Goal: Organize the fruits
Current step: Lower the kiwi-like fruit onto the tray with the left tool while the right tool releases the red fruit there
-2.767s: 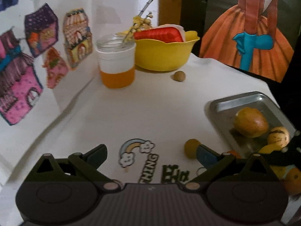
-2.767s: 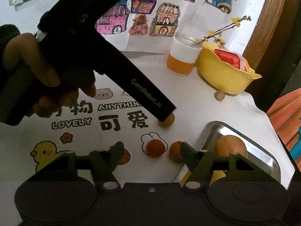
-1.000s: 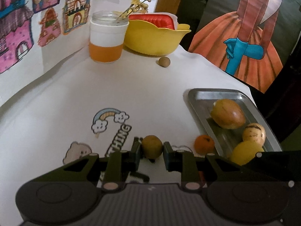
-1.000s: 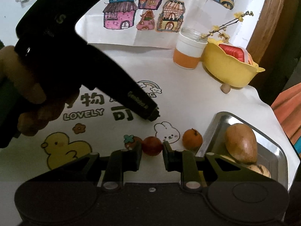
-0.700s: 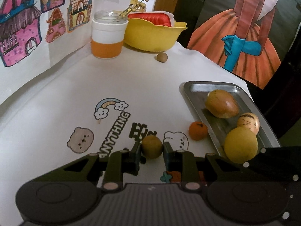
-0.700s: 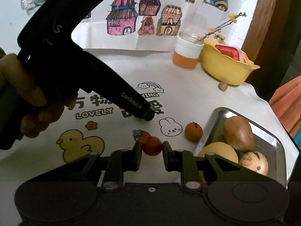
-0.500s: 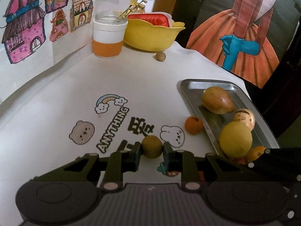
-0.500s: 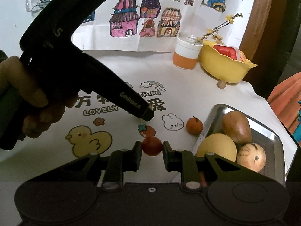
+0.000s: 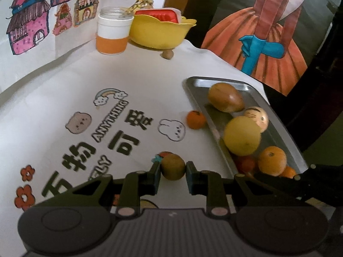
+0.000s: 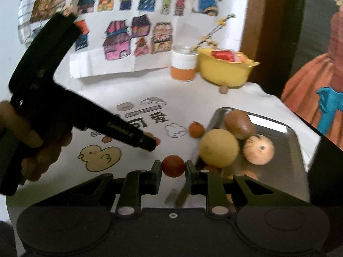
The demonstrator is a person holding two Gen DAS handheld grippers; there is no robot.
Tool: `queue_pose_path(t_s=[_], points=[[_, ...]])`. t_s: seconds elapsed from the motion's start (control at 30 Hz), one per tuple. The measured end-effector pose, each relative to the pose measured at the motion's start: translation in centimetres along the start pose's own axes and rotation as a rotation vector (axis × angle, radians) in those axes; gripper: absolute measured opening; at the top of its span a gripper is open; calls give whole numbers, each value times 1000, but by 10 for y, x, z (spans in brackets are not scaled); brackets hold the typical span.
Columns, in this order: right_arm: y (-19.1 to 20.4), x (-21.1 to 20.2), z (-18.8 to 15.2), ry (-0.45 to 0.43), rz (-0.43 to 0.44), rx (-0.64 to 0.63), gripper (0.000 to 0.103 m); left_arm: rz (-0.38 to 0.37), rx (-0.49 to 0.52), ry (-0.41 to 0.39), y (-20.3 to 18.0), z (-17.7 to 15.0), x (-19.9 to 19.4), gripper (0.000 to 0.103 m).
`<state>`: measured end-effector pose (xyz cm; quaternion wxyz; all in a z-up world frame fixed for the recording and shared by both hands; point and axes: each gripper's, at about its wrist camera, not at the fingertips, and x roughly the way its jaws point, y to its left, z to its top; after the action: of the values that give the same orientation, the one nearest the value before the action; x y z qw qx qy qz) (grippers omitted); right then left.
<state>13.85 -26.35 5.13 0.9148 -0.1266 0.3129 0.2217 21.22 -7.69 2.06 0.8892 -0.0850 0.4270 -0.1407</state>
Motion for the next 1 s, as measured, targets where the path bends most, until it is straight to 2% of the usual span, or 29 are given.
queue_pose_path(t_s=[0.43,0.63,1.0], points=[[-32,-27,-32,-5,-127,107,25,-81,25,-7,-46,-13,-8,27],[-39,-33,-48,4,-148,136,25,-115,45,-13,-68,-22,-8,27],[-50,-35,-61,-1,-157,170,25,-134,81,-5,-98,-34,-2,27]])
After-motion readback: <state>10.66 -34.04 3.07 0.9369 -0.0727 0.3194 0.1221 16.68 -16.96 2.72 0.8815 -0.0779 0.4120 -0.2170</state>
